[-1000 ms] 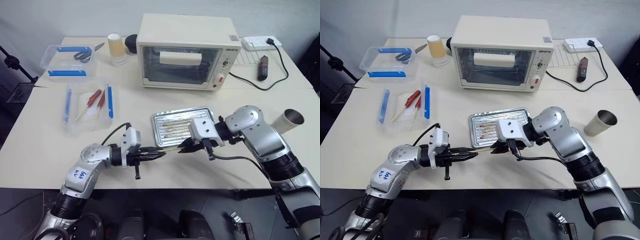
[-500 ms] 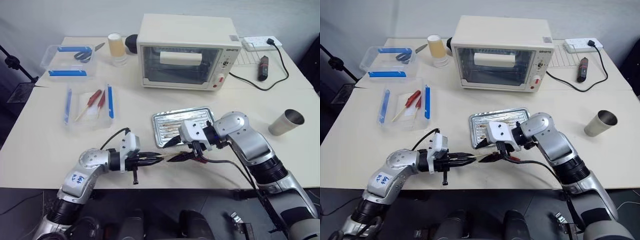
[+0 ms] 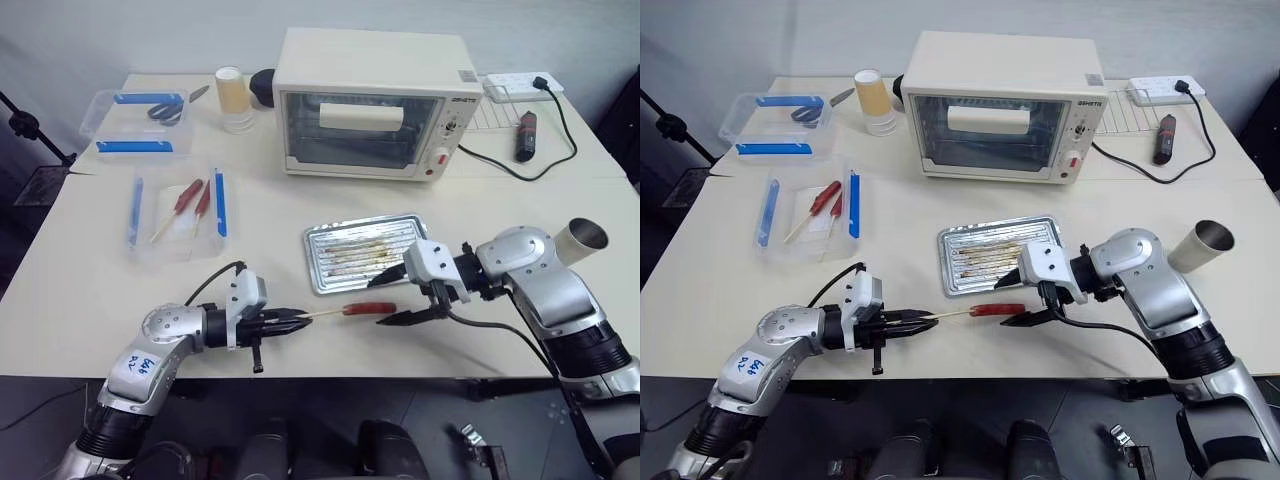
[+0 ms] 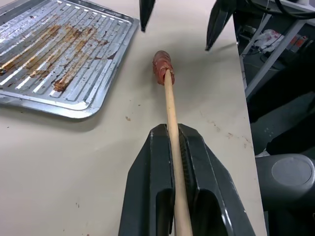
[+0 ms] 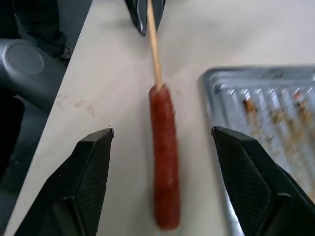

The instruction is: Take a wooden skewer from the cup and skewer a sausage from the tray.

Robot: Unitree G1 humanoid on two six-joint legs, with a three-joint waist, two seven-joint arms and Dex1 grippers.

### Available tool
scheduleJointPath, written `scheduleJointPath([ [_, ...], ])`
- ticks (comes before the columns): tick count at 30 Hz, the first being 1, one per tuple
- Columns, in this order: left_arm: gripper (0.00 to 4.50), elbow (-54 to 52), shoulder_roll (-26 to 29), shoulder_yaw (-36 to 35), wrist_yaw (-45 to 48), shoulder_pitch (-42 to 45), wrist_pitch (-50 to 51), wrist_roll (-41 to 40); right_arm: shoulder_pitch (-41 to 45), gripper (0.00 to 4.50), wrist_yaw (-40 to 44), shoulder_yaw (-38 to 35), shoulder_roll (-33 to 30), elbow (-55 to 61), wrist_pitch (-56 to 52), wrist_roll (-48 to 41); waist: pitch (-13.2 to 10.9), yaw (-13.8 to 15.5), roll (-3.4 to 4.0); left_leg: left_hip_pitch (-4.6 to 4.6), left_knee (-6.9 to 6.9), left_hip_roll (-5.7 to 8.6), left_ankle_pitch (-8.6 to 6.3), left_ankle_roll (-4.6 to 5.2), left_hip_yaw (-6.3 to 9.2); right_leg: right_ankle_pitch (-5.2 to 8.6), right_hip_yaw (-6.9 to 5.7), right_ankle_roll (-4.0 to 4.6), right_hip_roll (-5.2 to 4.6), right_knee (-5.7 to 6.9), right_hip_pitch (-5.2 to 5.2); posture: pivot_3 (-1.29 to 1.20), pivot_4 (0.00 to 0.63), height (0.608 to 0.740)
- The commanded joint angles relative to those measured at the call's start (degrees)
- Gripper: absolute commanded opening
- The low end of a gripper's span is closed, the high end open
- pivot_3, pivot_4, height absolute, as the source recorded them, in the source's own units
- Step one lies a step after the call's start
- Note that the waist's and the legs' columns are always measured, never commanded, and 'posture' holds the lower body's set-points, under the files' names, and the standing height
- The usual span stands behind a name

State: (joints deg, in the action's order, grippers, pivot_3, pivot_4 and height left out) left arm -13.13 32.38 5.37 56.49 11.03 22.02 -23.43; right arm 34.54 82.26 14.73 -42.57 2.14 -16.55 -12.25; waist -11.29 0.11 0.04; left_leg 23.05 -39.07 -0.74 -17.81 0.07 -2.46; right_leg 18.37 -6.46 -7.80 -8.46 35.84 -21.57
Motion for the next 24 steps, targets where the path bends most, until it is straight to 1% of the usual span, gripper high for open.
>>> scheduleJointPath([
  [1,0.0,-1.7,-0.1,-0.9,0.4,0.1,-1.0,-1.3,0.1,3.31,-1.6,-0.7,0.7,1.9,-0.6,-0.8,0.0,-0.1,0.0,0.0,0.0,-0.01,0.0,0.0,0.0,0.0,0.0,0.0,0.0,0.0,0.0,0.0,0.15,0.74],
  [5,0.0,-1.7,-0.1,-0.9,0.6,0.1,-1.1,-1.3,0.8,3.31,-4.7,1.4,2.6,-1.2,1.6,2.8,0.0,-0.1,0.0,-0.01,0.01,-0.02,0.0,0.0,0.01,0.0,-0.01,0.0,0.01,0.0,0.0,0.0,0.15,0.74],
  [9,0.0,-1.8,-0.1,-1.0,0.6,0.0,-1.0,-1.3,0.9,3.31,-4.7,2.6,3.0,-2.6,2.7,4.0,0.0,0.2,0.0,0.0,-0.01,0.01,0.0,0.0,0.01,0.0,0.0,0.0,0.0,0.0,0.0,0.0,0.15,0.74],
  [12,0.0,-1.9,-0.1,-1.0,0.5,-0.1,-1.0,-1.3,0.8,2.7,-4.5,3.0,3.3,-3.0,2.3,3.9,0.0,0.2,0.0,0.0,-0.01,0.01,0.0,0.0,0.0,0.0,0.0,0.0,-0.01,-0.01,0.0,0.0,0.15,0.74],
  [15,0.0,-1.9,-0.1,-1.1,0.4,-0.2,-1.1,-1.4,0.6,1.81,-4.7,3.1,3.4,-3.3,2.7,4.3,0.0,0.0,0.0,0.0,-0.01,0.0,0.0,0.0,0.0,0.0,0.0,0.0,0.0,0.0,0.0,0.0,0.15,0.74],
  [23,0.0,-1.8,-0.2,-1.2,0.6,-0.1,-1.2,-1.4,1.0,1.81,-4.2,2.9,3.0,-3.9,3.4,4.6,0.0,0.0,0.0,0.0,-0.01,0.0,0.0,0.0,0.0,0.0,0.0,0.0,0.0,-0.01,0.0,0.0,0.15,0.74],
  [24,0.0,-1.8,-0.2,-1.1,0.6,-0.1,-1.2,-1.4,1.1,1.63,-4.1,2.9,2.9,-4.0,3.4,4.6,0.0,0.0,0.0,0.0,-0.01,0.0,0.0,0.0,0.01,0.0,-0.01,0.0,0.0,0.0,0.0,0.0,0.15,0.74],
])
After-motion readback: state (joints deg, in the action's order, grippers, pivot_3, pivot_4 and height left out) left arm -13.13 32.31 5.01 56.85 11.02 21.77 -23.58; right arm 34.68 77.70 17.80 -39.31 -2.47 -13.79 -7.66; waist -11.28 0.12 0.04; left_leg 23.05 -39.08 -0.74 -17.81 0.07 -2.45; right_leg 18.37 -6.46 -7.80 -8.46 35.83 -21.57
